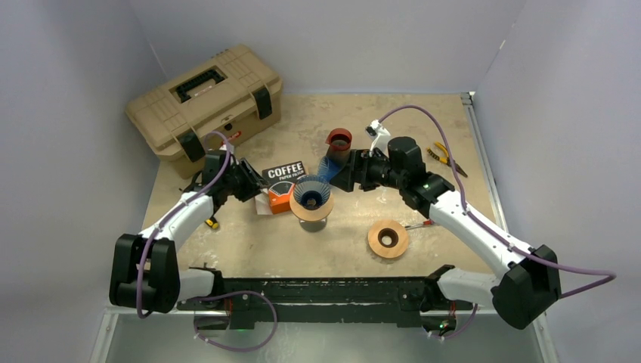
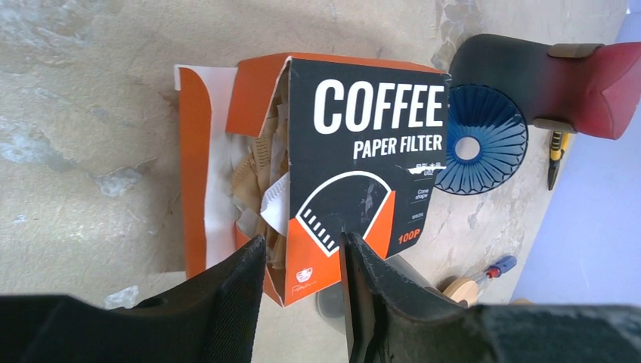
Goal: Place the coffee filter in the dripper
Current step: Pick up the coffee filter from the coffee filter holder.
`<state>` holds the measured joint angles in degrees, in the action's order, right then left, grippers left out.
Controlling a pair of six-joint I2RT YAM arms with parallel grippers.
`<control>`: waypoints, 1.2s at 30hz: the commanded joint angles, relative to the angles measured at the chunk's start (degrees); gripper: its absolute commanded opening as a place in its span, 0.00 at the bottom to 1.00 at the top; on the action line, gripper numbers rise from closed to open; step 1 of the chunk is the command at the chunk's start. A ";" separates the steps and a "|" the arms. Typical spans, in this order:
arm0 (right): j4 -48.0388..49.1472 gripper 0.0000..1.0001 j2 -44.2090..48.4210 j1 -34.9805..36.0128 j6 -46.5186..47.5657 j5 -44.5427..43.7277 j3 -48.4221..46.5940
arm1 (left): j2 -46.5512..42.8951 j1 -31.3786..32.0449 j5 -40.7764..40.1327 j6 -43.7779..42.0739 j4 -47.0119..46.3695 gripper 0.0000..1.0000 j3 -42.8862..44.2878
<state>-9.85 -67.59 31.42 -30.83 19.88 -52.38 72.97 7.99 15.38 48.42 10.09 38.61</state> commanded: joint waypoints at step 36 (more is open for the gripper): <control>1.74 0.83 0.60 -0.31 0.24 1.57 -1.34 | 5.00 -2.31 0.09 1.22 -13.41 0.33 -4.92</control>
<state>-9.74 -68.34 31.42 -30.87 20.49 -52.49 77.43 6.37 14.81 48.97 1.21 34.46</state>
